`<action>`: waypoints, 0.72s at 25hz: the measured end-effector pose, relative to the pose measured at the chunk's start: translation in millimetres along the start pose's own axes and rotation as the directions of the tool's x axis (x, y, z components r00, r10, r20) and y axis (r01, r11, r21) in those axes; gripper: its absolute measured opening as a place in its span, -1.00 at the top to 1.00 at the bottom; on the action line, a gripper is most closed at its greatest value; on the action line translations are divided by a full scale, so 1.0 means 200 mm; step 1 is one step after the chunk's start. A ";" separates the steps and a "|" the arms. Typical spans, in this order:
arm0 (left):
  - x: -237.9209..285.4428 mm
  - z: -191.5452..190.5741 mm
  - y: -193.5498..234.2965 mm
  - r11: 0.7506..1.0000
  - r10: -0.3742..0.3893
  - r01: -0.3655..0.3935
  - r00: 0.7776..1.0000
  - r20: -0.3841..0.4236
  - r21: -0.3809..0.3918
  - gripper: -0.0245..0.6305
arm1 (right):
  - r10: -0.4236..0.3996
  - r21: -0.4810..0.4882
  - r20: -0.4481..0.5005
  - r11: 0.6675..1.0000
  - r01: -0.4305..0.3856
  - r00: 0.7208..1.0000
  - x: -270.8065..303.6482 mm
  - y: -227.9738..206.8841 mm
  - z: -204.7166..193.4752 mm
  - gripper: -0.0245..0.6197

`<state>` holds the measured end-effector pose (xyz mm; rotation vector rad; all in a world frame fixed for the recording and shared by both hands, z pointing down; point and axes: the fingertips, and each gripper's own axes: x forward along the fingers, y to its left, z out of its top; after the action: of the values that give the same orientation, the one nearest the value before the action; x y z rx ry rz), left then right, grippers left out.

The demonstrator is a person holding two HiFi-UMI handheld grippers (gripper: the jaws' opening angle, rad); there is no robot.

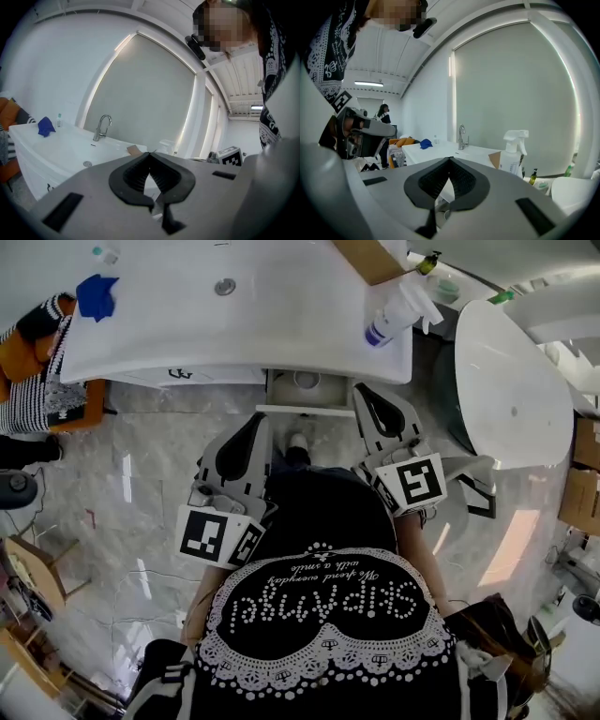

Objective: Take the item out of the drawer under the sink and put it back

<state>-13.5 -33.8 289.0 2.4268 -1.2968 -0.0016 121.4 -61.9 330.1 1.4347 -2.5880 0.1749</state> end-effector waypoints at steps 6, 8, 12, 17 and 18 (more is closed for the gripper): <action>0.01 0.01 -0.01 1.000 -0.005 0.005 1.000 0.013 0.001 0.92 | 0.000 0.008 0.022 1.000 0.000 1.000 -0.07 0.01 0.08 0.87; 0.01 0.01 -0.01 1.000 -0.007 0.007 1.000 0.012 0.002 0.92 | -0.006 0.035 0.020 0.999 0.005 1.000 -0.09 0.02 0.08 0.87; 0.02 0.01 -0.02 1.000 -0.012 0.012 1.000 0.012 0.006 0.92 | -0.019 0.068 0.012 0.998 0.019 1.000 -0.13 0.02 0.06 0.87; 0.02 0.02 -0.02 1.000 -0.013 0.013 1.000 0.012 0.011 0.92 | -0.048 0.060 0.024 0.997 0.046 0.999 -0.19 0.00 0.05 0.87; 0.02 0.02 -0.02 1.000 -0.014 0.014 1.000 0.012 0.012 0.92 | -0.051 0.067 0.028 0.997 0.049 0.998 -0.20 0.00 0.06 0.87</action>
<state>-8.0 -36.2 285.0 2.4491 -1.2889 -0.0119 141.5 -31.7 310.8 1.5343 -2.5891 0.2362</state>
